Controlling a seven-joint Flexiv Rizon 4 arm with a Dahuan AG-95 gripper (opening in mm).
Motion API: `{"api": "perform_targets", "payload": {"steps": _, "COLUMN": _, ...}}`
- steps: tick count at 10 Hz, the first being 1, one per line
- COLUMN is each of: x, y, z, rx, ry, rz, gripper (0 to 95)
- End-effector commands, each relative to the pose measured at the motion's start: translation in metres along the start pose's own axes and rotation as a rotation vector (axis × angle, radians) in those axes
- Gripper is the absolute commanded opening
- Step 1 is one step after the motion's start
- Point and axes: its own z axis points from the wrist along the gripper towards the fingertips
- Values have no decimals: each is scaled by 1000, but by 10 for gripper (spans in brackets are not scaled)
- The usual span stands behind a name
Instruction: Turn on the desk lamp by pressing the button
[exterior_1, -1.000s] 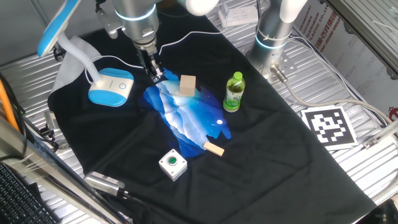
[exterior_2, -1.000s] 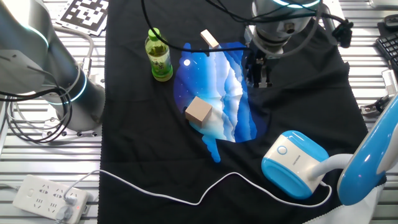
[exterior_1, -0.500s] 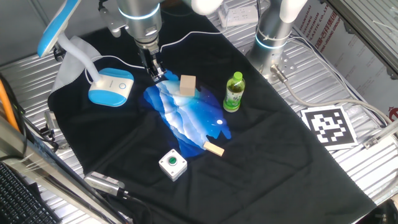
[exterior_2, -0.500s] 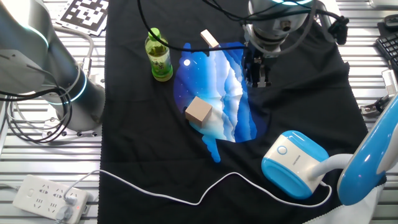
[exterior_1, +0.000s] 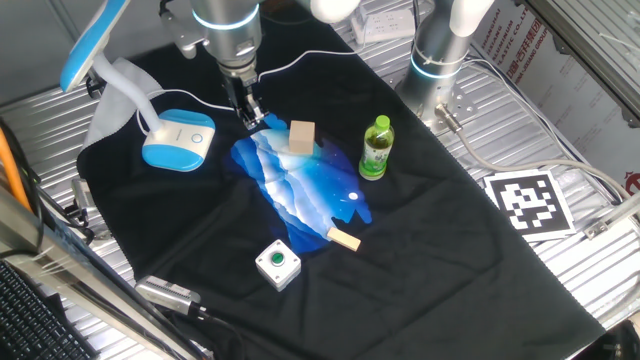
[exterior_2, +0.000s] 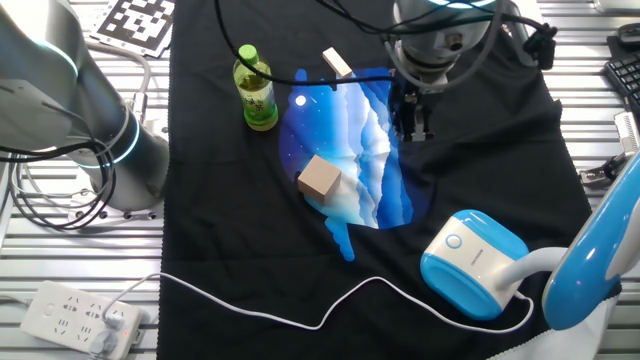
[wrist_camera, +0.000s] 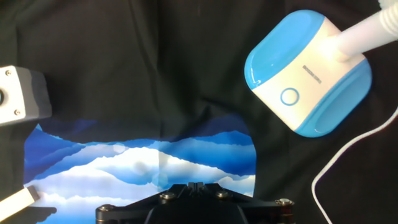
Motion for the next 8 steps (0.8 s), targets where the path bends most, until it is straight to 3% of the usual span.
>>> {"api": "perform_targets", "payload": {"steps": 1, "x": 0, "y": -1, "z": 0, "rx": -2, "ry": 7, "rz": -4, "gripper": 0}}
{"api": "perform_targets", "payload": {"steps": 8, "x": 0, "y": -1, "z": -1, "rx": 1, "ry": 14, "rz": -8, "gripper": 0}}
